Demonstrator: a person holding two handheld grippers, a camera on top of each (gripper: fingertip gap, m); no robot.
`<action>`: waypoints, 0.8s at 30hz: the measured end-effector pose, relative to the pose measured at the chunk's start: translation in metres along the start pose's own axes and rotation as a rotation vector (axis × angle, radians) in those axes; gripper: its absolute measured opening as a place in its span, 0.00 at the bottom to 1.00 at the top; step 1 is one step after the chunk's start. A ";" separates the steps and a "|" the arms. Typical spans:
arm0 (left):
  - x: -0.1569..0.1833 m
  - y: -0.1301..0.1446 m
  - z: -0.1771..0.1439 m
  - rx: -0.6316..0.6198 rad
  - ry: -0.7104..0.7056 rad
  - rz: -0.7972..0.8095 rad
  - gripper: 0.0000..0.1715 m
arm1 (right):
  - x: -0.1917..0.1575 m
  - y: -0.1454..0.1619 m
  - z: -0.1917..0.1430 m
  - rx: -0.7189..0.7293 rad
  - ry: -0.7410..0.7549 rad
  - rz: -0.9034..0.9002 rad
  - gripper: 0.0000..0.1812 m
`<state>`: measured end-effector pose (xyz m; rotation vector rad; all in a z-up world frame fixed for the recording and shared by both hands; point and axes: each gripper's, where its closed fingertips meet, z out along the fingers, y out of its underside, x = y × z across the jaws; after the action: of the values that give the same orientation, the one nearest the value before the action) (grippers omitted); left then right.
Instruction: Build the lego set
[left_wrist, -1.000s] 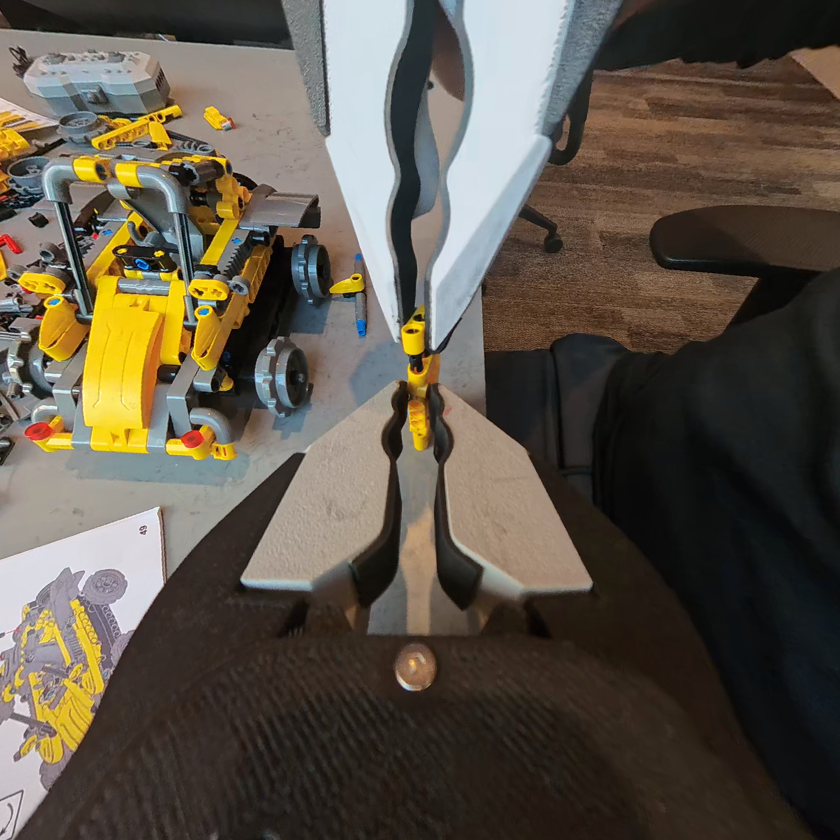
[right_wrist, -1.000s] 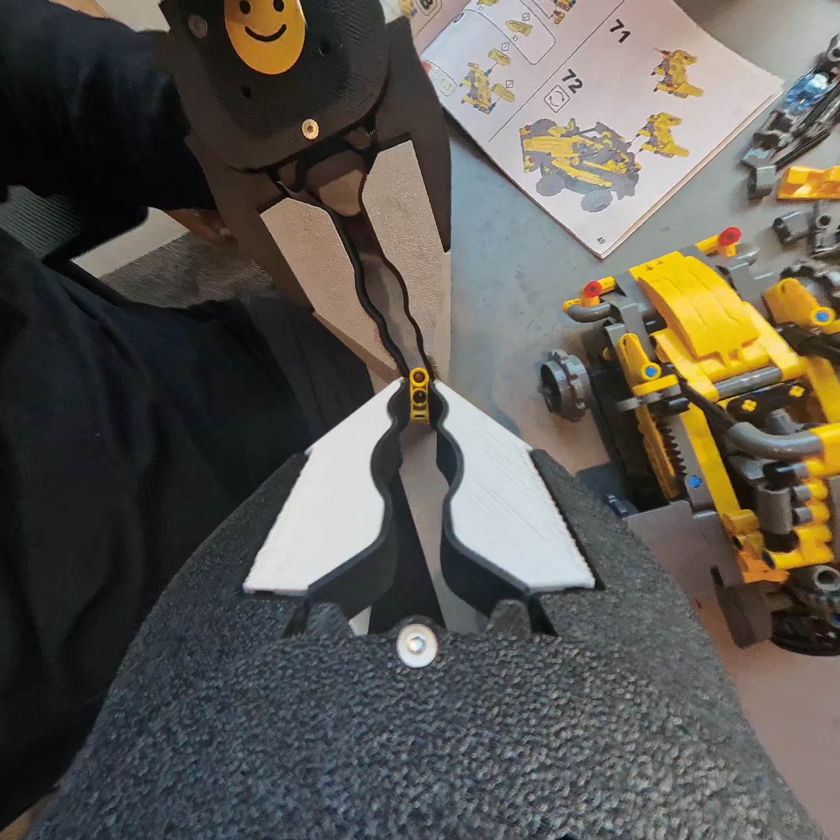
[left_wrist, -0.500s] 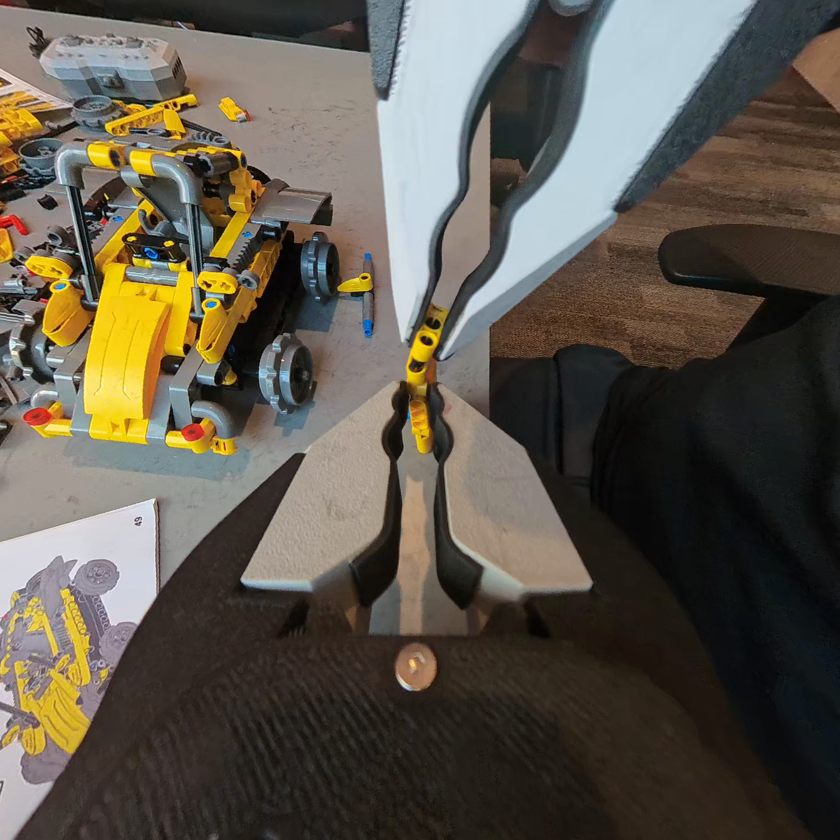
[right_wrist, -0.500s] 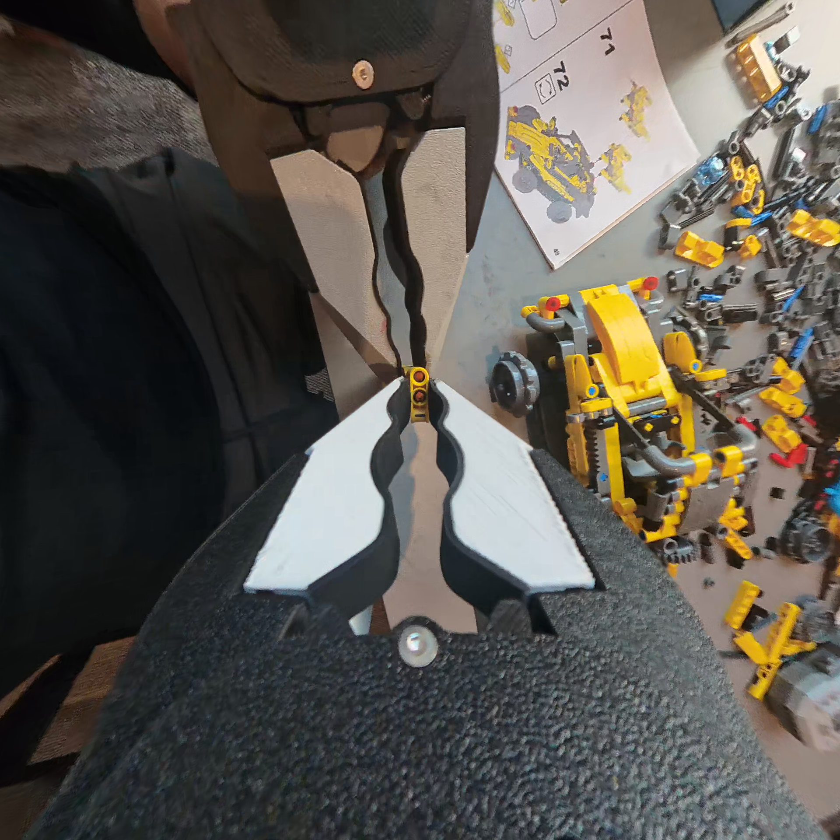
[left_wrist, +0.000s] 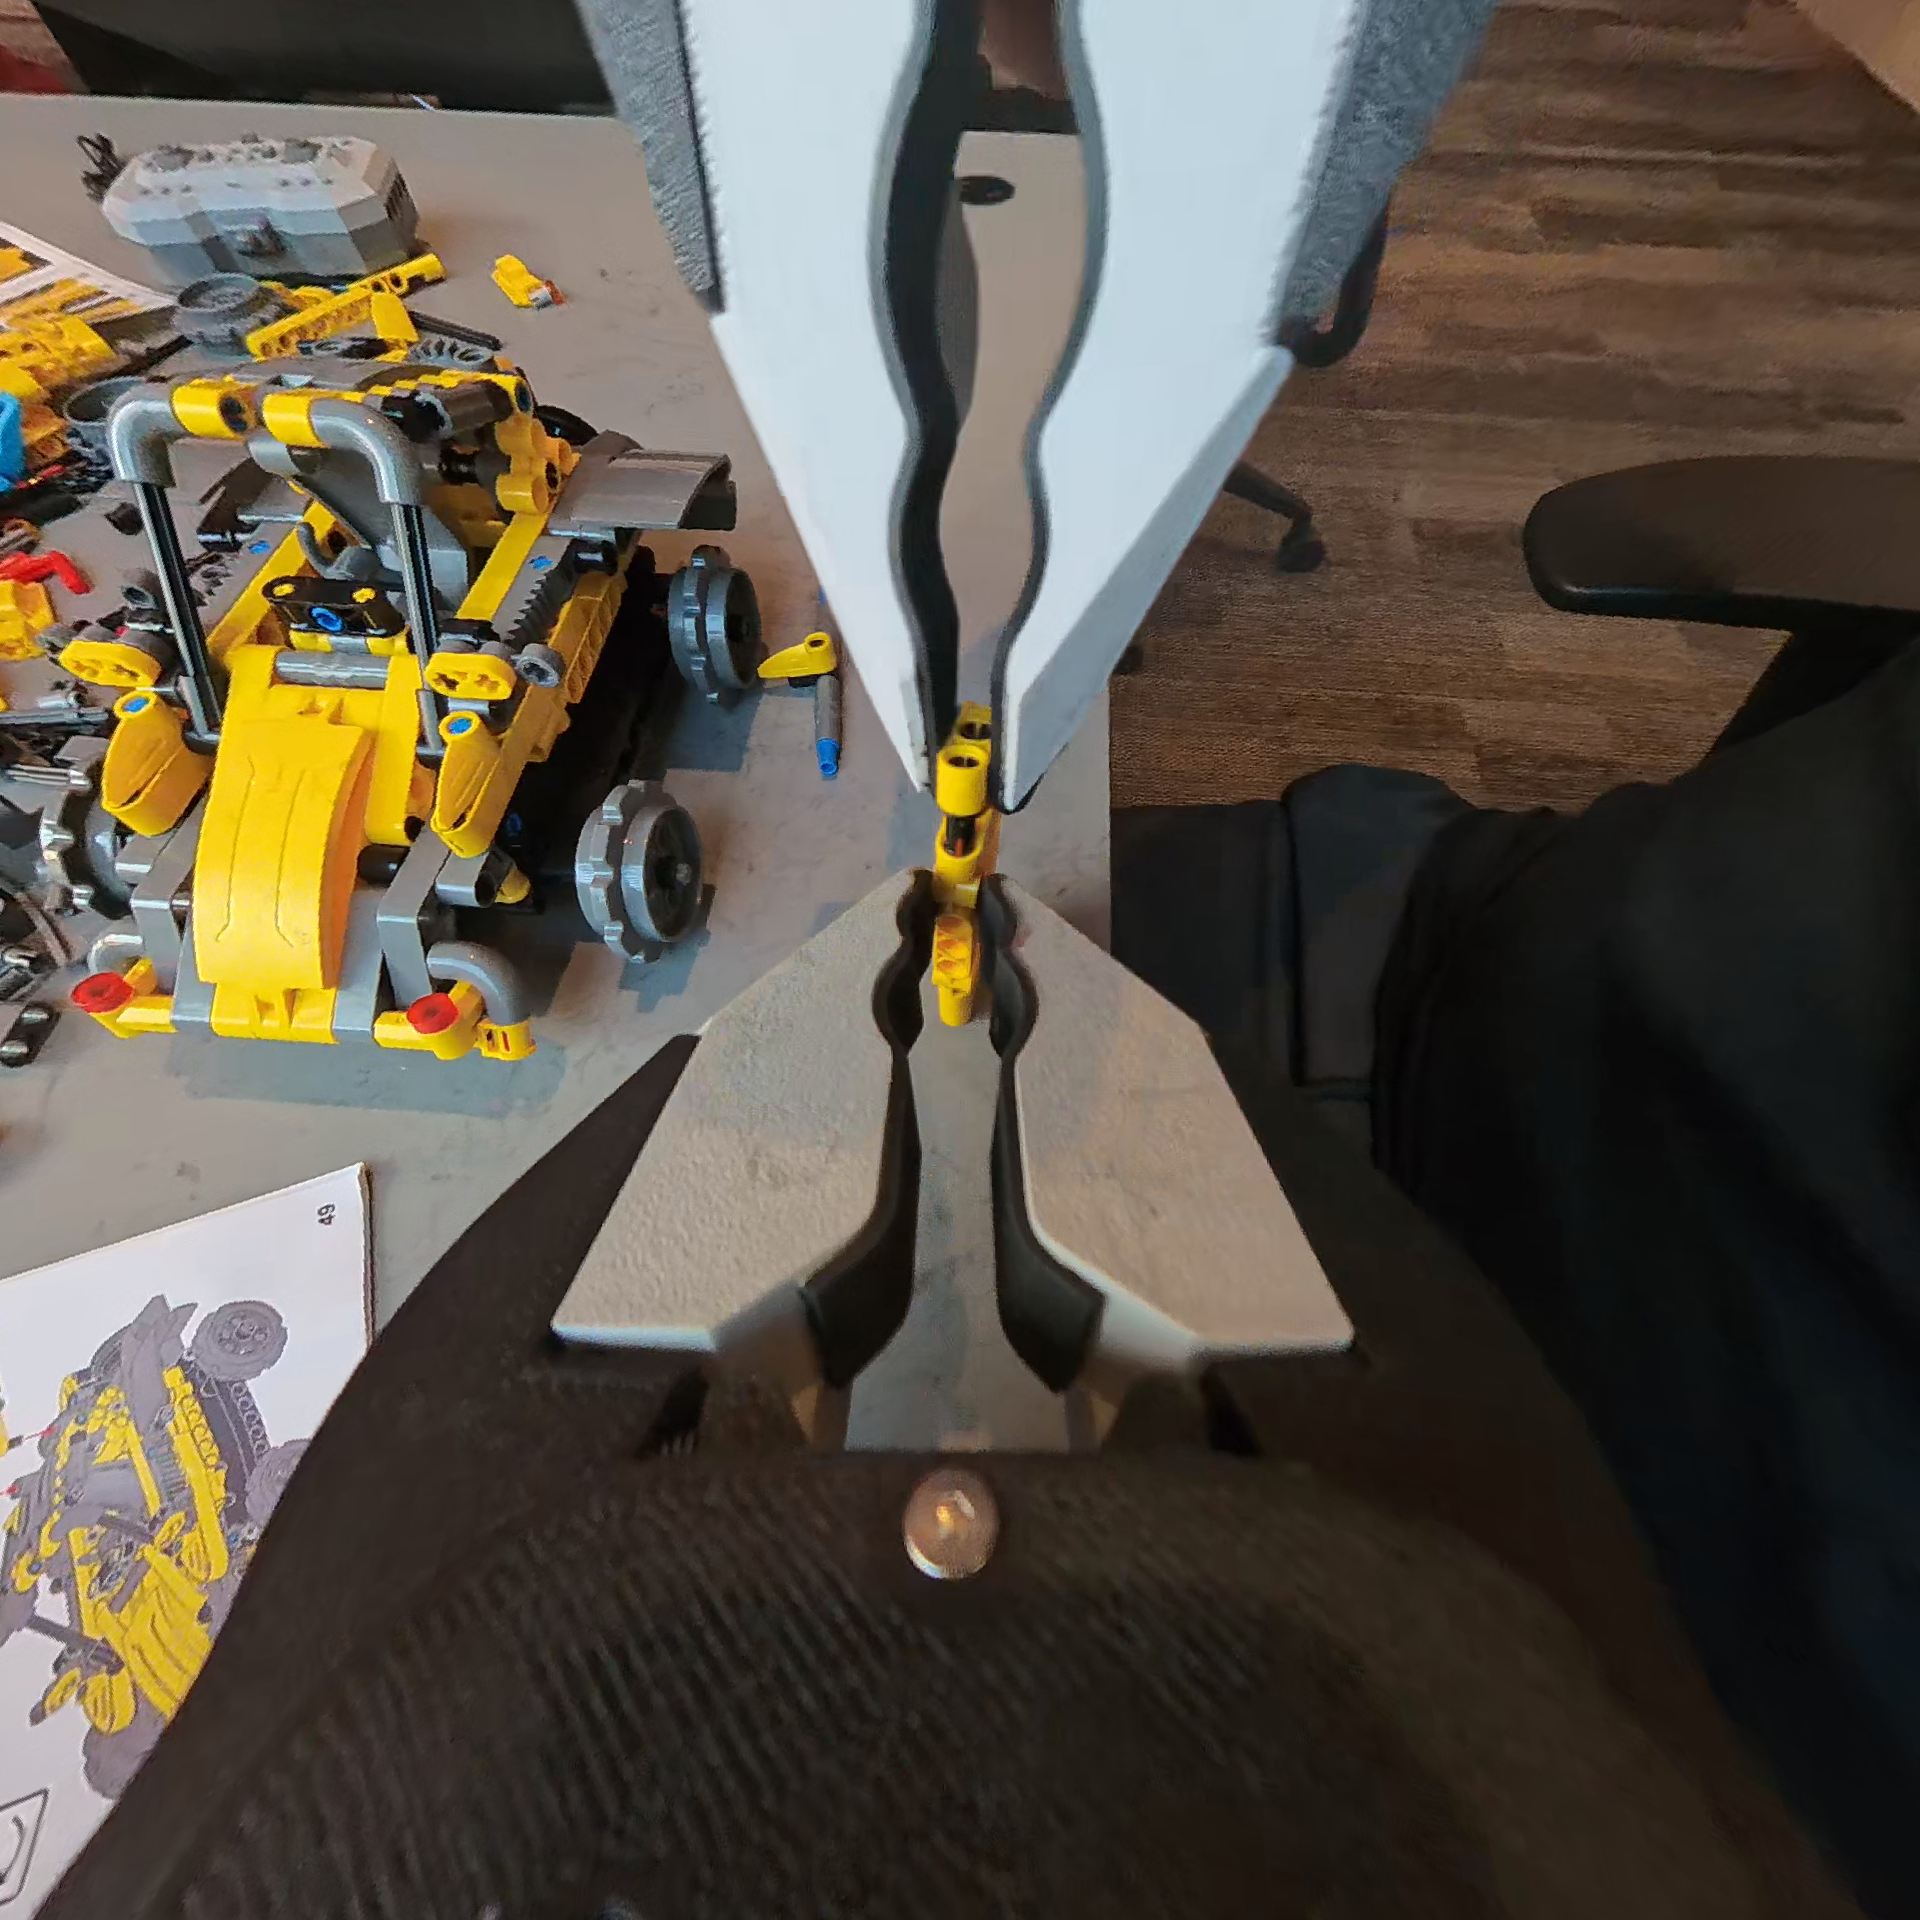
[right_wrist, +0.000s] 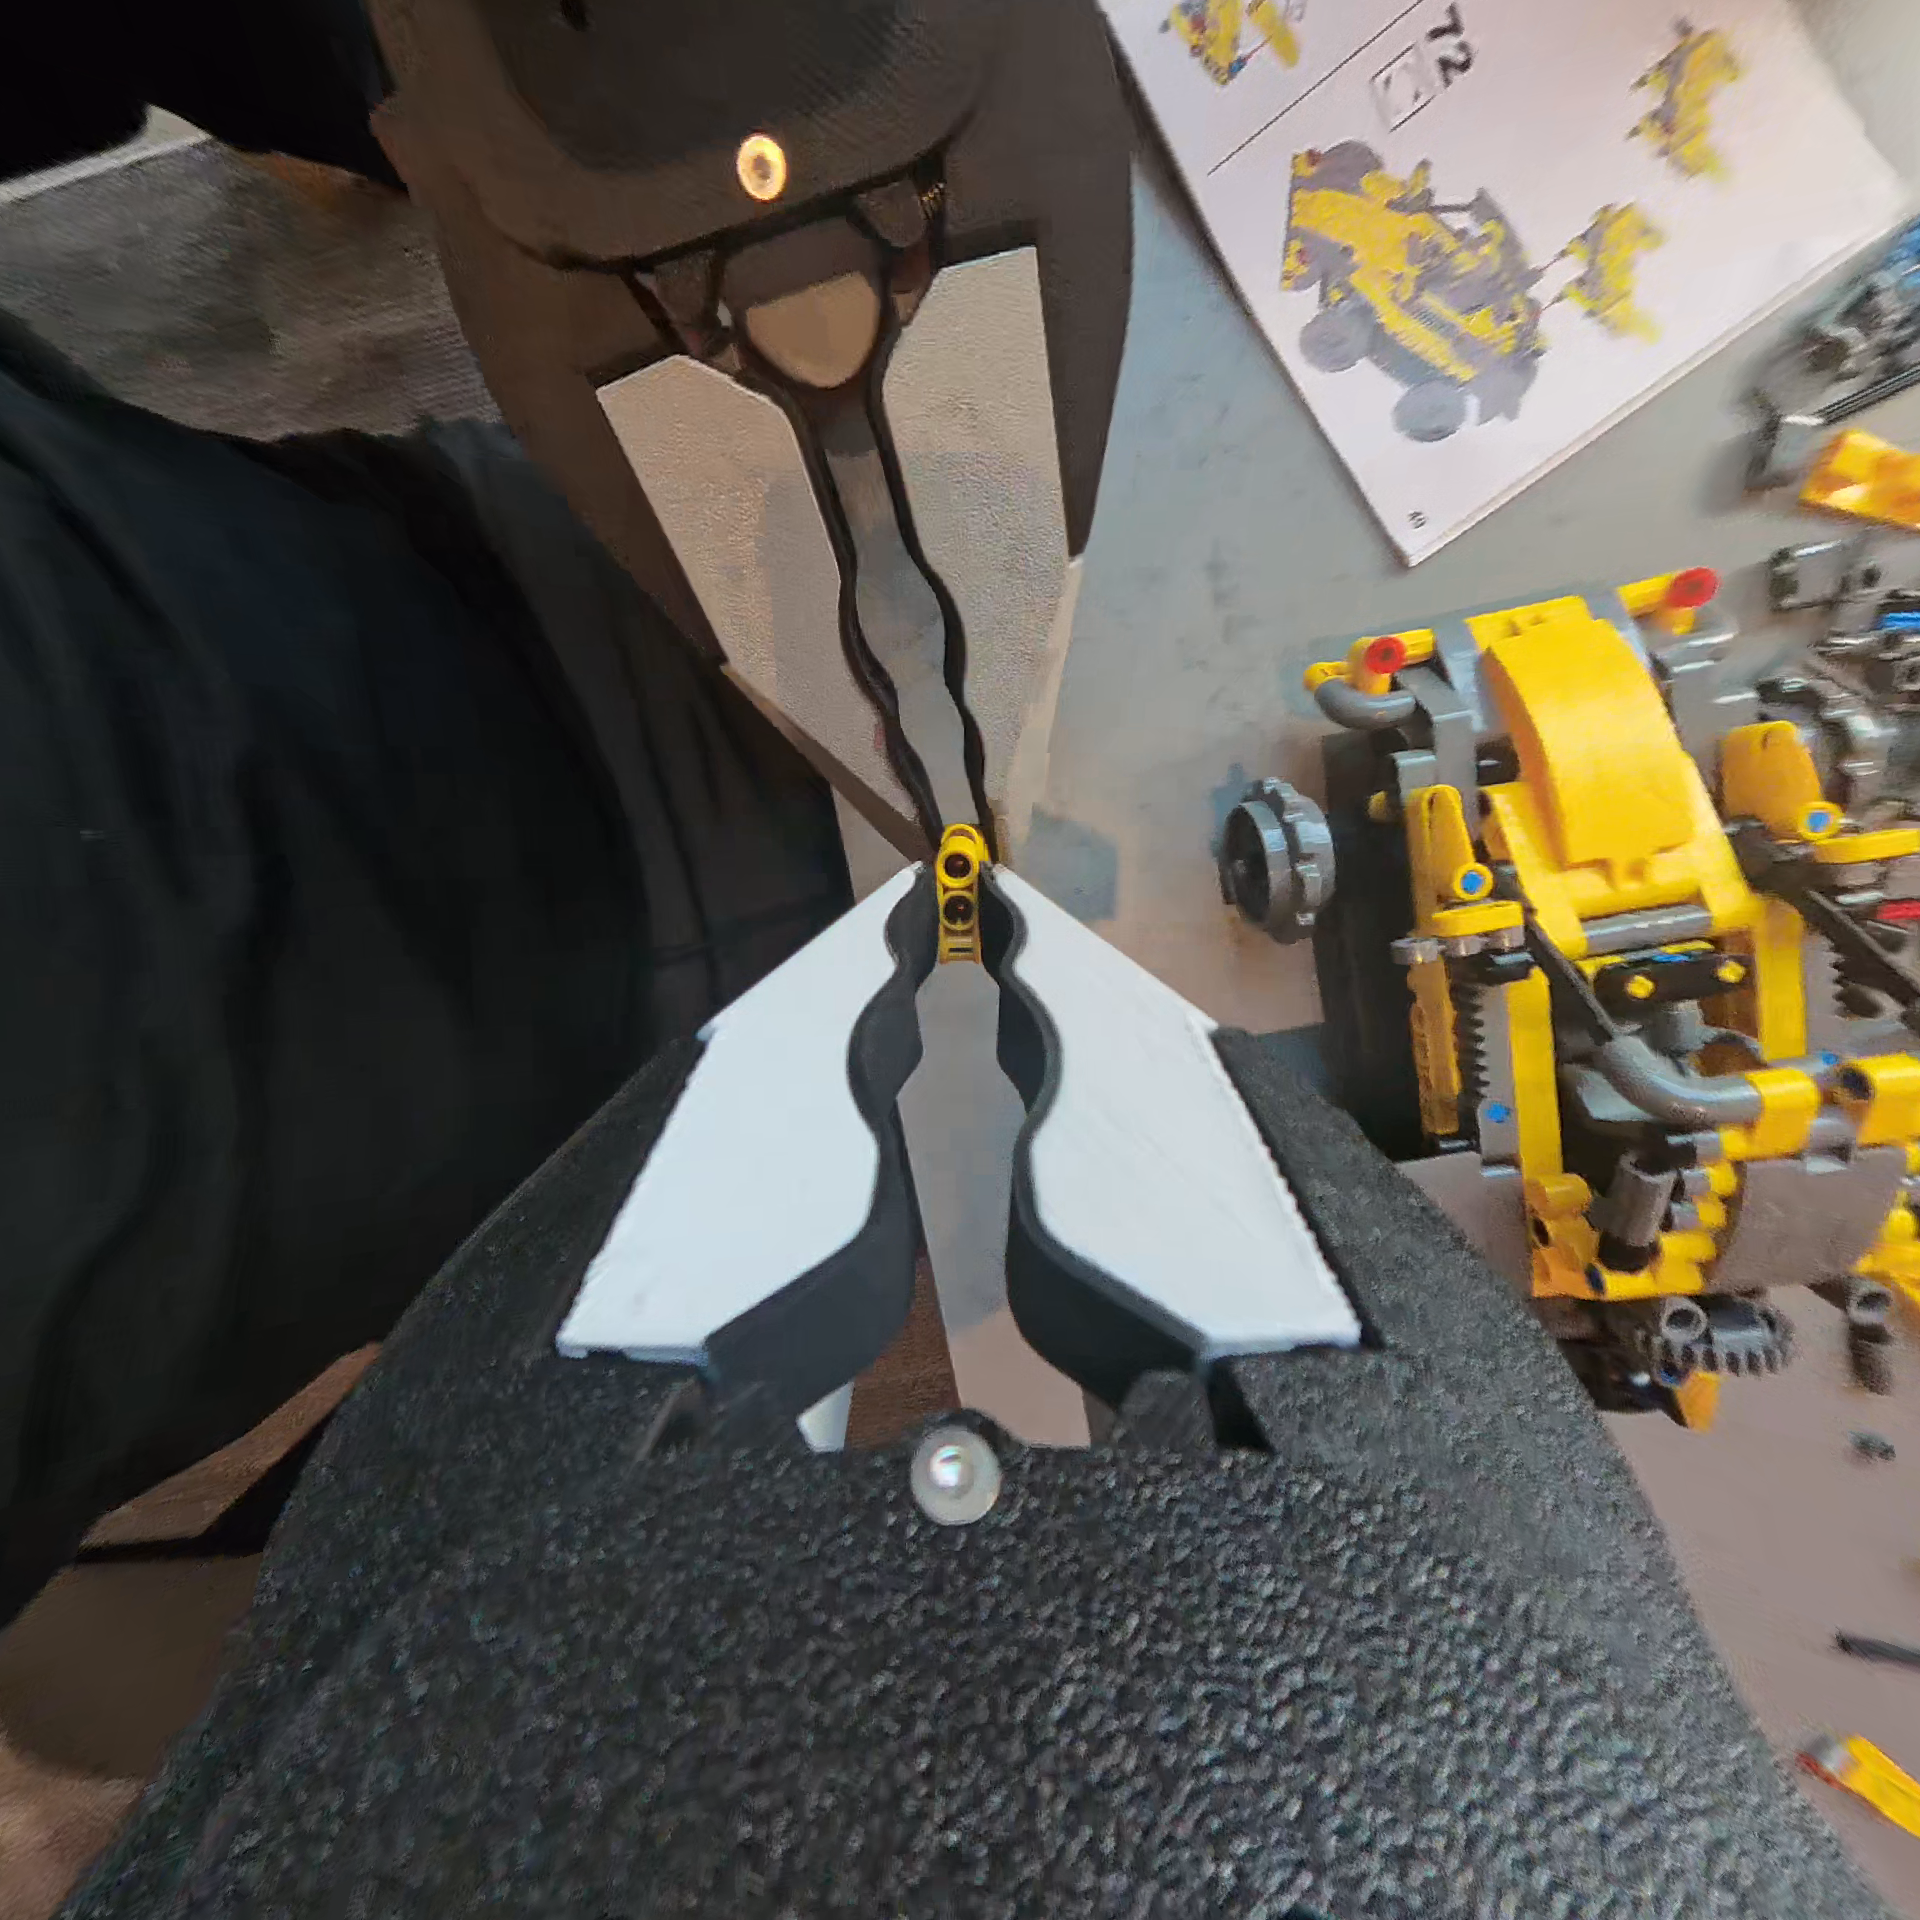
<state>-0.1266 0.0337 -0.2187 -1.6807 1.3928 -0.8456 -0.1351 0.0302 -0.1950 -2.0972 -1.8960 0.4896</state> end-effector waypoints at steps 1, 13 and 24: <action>0.000 0.000 0.000 0.000 -0.002 -0.001 0.03 | 0.000 0.000 0.000 -0.014 -0.028 0.010 0.04; -0.003 -0.001 0.003 0.001 -0.010 -0.067 0.03 | 0.005 0.004 0.002 -0.346 -0.021 -0.062 0.04; -0.002 -0.003 0.005 0.003 -0.052 -0.042 0.03 | 0.005 0.004 -0.002 -0.186 0.006 -0.012 0.04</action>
<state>-0.1211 0.0367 -0.2187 -1.7234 1.3245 -0.8209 -0.1301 0.0348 -0.1953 -2.1956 -2.0201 0.3147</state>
